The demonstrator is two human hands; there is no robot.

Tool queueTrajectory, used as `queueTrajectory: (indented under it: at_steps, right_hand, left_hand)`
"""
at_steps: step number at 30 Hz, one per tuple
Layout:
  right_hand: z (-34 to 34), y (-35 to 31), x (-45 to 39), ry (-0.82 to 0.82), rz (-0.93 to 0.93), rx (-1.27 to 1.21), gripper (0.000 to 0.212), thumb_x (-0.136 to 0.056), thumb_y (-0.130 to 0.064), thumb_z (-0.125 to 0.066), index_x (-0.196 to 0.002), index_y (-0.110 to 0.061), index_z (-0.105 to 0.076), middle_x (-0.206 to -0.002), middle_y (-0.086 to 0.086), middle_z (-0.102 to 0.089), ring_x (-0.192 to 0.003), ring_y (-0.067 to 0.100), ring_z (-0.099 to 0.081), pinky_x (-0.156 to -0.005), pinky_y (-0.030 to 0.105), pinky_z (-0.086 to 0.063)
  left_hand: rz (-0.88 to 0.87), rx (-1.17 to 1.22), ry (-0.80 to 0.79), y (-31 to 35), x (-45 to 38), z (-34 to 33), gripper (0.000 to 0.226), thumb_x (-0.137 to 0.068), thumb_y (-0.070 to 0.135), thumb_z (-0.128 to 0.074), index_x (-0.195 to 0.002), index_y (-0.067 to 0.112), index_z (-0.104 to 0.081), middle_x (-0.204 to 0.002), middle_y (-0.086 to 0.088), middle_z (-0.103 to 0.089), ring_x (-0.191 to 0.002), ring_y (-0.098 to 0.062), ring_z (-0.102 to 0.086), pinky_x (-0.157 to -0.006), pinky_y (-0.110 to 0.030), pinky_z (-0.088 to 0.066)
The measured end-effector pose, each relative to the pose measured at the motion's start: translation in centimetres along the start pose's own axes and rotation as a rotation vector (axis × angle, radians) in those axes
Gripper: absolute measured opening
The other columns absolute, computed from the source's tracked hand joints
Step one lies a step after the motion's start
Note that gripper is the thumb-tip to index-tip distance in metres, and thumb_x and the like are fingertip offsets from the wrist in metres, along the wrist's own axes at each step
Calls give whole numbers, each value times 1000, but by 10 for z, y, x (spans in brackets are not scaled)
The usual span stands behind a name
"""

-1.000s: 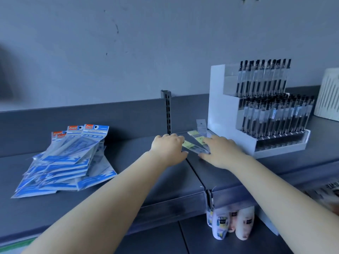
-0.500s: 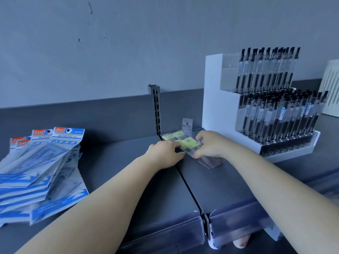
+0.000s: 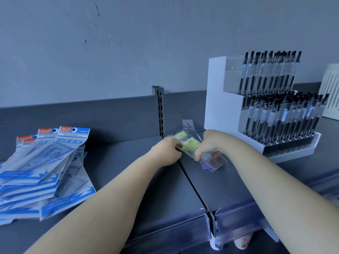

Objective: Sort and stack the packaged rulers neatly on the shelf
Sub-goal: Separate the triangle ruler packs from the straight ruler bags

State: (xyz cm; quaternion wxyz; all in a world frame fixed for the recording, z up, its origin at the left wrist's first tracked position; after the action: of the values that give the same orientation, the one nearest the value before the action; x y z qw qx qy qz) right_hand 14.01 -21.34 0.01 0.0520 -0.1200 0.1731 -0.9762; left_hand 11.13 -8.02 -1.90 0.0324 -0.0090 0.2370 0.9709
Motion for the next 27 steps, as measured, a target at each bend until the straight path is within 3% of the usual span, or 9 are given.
queueTrajectory:
  at_steps: [2, 6, 10, 12, 16, 18, 21, 24, 27]
  right_hand:
    - [0, -2, 6, 3, 4, 28, 37, -68, -22, -76, -84, -6, -48, -83, 11, -57, -74, 28, -57, -72, 32, -51]
    - [-1, 1, 18, 118, 39, -52, 22, -71, -8, -67, -74, -8, -46, -67, 5, -51, -55, 20, -51, -48, 20, -38]
    - [-9, 7, 18, 164, 167, -514, 26, -62, 4, -69, -86, -3, -63, -82, 16, -68, -74, 33, -67, -67, 39, -56]
    - [-11, 4, 22, 175, 230, -730, 26, -62, 9, -68, -83, -5, -64, -78, 12, -69, -69, 28, -66, -68, 37, -55]
    - [-3, -20, 42, 199, 346, -1042, 30, -73, 6, -70, -99, -6, -62, -88, 10, -70, -74, 23, -68, -72, 36, -57]
    - [-3, -42, 55, 186, 445, -1094, 27, -77, 5, -68, -101, -6, -60, -90, 10, -69, -76, 23, -68, -77, 41, -57]
    - [-12, -82, 70, 180, 529, -1107, 26, -76, -2, -71, -94, -17, -58, -98, 10, -69, -92, 29, -67, -87, 47, -54]
    - [-24, -121, 82, 121, 572, -1156, 21, -78, -5, -69, -90, -18, -58, -100, 10, -68, -98, 32, -65, -91, 49, -51]
    - [-37, -157, 96, 25, 594, -1216, 18, -83, -3, -65, -90, -18, -59, -92, 4, -67, -88, 24, -66, -75, 35, -54]
  left_hand:
    - [-6, 61, 0, 0, 2, 1, 40, -89, 10, -50, -129, 14, -53, -132, -1, -56, -122, -17, -51, -102, -27, -41]
    - [12, 154, 4, 1, 10, 5, 36, -90, 12, -53, -126, 11, -54, -126, -2, -58, -115, -17, -55, -89, -22, -41]
    - [130, 347, 125, -2, 20, 25, 9, -89, 21, -56, -95, 14, -58, -96, -4, -56, -85, -20, -52, -70, -24, -41]
    - [194, 526, 170, -5, 28, 36, 14, -88, 23, -58, -93, 10, -56, -90, -7, -56, -77, -21, -52, -61, -24, -39]
    - [259, 1106, 133, -7, 54, 47, 6, -88, 9, -62, -88, 5, -59, -86, -9, -55, -69, -20, -60, -63, -32, -49]
    - [180, 1199, 146, -10, 68, 54, 4, -89, 6, -60, -85, 7, -61, -76, -6, -63, -61, -16, -64, -65, -32, -52]
    - [101, 1171, 385, -31, 89, 72, 7, -86, 1, -62, -88, 8, -62, -63, -1, -67, -52, -11, -64, -63, -29, -55]
    - [124, 1185, 633, -65, 120, 95, 12, -82, -1, -65, -90, 8, -62, -65, -4, -65, -48, -10, -61, -55, -25, -54]
    - [134, 1208, 750, -101, 160, 122, 13, -84, -2, -62, -91, 9, -61, -70, -5, -64, -46, -12, -61, -48, -22, -53]
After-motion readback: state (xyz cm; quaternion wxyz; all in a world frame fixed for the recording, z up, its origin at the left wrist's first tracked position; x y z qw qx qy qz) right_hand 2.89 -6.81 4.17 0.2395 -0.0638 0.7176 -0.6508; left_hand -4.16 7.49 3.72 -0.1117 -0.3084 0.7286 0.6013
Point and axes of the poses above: each hand's wrist, its own x-axis away from the middle knuckle, its own z-axis out of the back of the hand, y = z × x, the point moved 5 cm from there along -x, towards the middle knuckle
